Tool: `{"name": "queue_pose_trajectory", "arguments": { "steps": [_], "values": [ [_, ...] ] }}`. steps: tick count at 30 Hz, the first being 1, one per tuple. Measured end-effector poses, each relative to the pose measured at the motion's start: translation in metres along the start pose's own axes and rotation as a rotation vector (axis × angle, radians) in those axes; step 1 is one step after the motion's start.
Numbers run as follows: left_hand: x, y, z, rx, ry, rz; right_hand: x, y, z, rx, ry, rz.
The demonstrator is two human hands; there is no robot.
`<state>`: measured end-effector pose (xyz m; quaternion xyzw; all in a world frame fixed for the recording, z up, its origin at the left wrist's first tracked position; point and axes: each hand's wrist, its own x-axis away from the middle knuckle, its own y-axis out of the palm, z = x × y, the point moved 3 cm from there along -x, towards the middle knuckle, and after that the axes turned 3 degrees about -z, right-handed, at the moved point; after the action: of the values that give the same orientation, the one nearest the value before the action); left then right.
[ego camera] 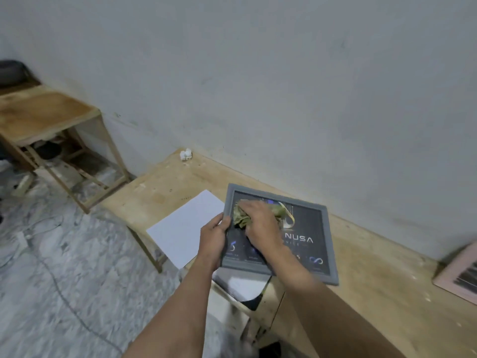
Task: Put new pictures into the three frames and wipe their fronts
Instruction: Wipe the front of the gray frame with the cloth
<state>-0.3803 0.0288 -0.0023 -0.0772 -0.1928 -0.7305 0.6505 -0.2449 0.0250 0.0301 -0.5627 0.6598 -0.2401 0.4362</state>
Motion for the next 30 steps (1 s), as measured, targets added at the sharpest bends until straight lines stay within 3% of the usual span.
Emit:
{"name": "queue_pose_trajectory", "arguments": {
  "steps": [3,5,7,9,11,13,15,19,24,27,30],
  "values": [
    [0.004,-0.019,0.004,0.075,-0.001,0.082,0.05,0.013,-0.028,-0.107,-0.126,-0.063],
    [0.009,-0.028,0.006,0.094,0.007,0.102,0.075,0.014,-0.038,-0.171,-0.123,-0.234],
    [0.013,-0.029,0.006,0.088,0.019,0.098,0.08,0.0,-0.038,-0.223,-0.006,-0.391],
    [0.016,-0.029,0.01,0.075,0.033,0.074,0.067,-0.025,-0.034,-0.299,0.193,-0.431],
    [0.015,-0.023,0.014,0.058,0.039,0.031,0.035,-0.06,-0.032,-0.345,0.315,-0.216],
    [0.018,-0.012,0.022,0.057,0.051,-0.037,-0.004,-0.089,-0.033,-0.248,0.315,0.081],
    [0.023,0.002,0.029,0.033,0.081,-0.077,-0.035,-0.097,-0.039,-0.128,0.266,0.178],
    [0.03,0.009,0.033,0.13,0.089,-0.077,-0.034,-0.059,-0.059,-0.021,0.018,0.034],
    [0.022,-0.032,0.023,0.322,0.002,0.091,0.043,-0.002,-0.07,-0.113,-0.141,-0.219],
    [0.023,-0.047,0.018,0.249,0.003,0.13,0.062,-0.003,-0.069,-0.122,-0.101,-0.488],
    [0.029,-0.054,0.013,0.18,-0.007,0.116,0.045,-0.025,-0.057,-0.176,0.079,-0.672]
  ]
}}
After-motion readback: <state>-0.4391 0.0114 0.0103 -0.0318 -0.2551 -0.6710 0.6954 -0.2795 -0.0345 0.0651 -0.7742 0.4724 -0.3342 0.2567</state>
